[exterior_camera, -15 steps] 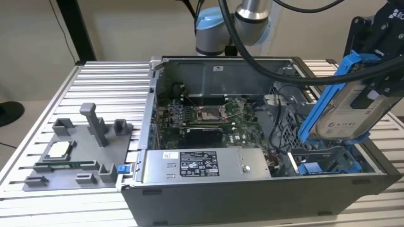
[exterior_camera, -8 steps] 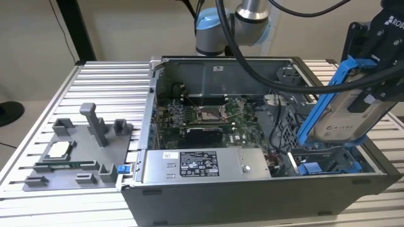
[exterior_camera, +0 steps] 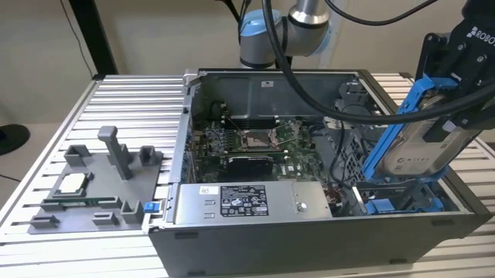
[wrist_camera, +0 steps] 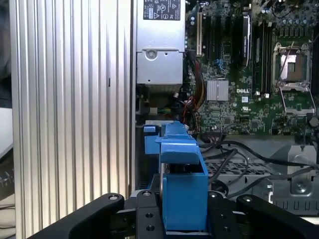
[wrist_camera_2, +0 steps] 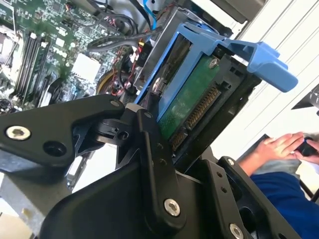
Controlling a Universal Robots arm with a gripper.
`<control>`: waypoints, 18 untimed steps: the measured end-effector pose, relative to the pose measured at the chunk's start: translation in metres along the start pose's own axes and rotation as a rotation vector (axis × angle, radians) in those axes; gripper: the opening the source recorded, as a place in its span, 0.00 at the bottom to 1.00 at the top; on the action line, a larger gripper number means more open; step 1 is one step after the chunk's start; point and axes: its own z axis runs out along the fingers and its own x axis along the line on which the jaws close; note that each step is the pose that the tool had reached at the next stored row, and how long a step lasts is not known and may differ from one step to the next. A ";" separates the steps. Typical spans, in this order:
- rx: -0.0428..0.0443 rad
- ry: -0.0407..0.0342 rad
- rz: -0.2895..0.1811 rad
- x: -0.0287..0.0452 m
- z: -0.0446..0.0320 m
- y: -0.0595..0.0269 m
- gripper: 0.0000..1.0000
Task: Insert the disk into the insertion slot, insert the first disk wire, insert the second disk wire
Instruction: 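Insert the disk into the insertion slot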
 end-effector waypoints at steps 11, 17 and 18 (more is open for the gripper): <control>0.0000 -0.0002 0.000 0.0000 0.0030 -0.0001 0.00; 0.0000 0.0000 0.000 0.0000 0.0047 -0.0002 0.00; 0.0000 0.0000 0.000 0.0000 0.0052 -0.0002 0.00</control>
